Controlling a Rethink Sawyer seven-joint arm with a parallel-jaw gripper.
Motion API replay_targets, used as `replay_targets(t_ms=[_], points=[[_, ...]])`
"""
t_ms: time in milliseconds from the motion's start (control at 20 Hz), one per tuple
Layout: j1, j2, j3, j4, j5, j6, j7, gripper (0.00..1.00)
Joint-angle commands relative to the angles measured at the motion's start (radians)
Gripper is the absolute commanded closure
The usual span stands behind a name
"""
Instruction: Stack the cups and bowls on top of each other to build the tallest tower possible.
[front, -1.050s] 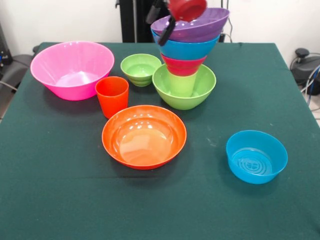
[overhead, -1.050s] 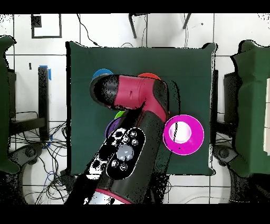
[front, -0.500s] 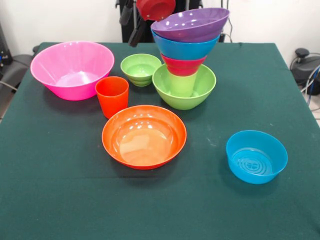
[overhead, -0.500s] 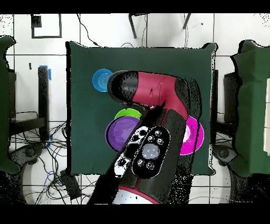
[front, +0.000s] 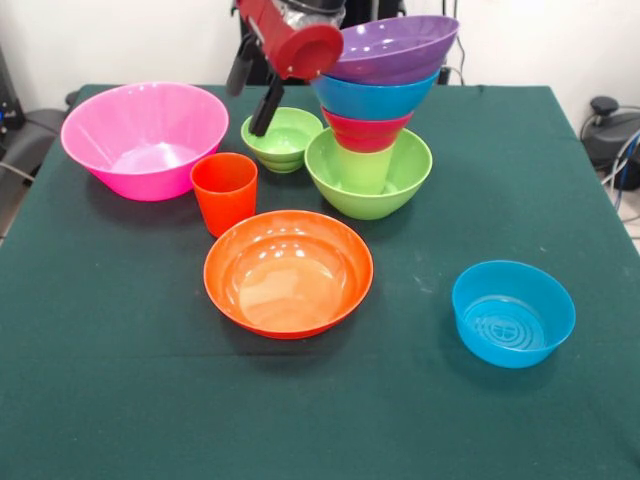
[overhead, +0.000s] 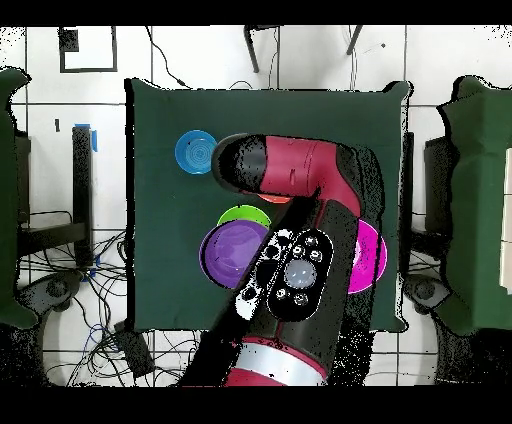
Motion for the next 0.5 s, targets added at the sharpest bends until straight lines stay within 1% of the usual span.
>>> replay_targets(t_ms=[50, 250, 500], points=[[-0.044, 0.045, 0.184, 0.109, -0.111, -0.127, -0.232, 0.0], [-0.08, 0.03, 0.211, 0.139, -0.148, -0.156, -0.271, 0.0], [-0.105, 0.003, 0.234, 0.157, -0.178, -0.141, -0.289, 0.0]])
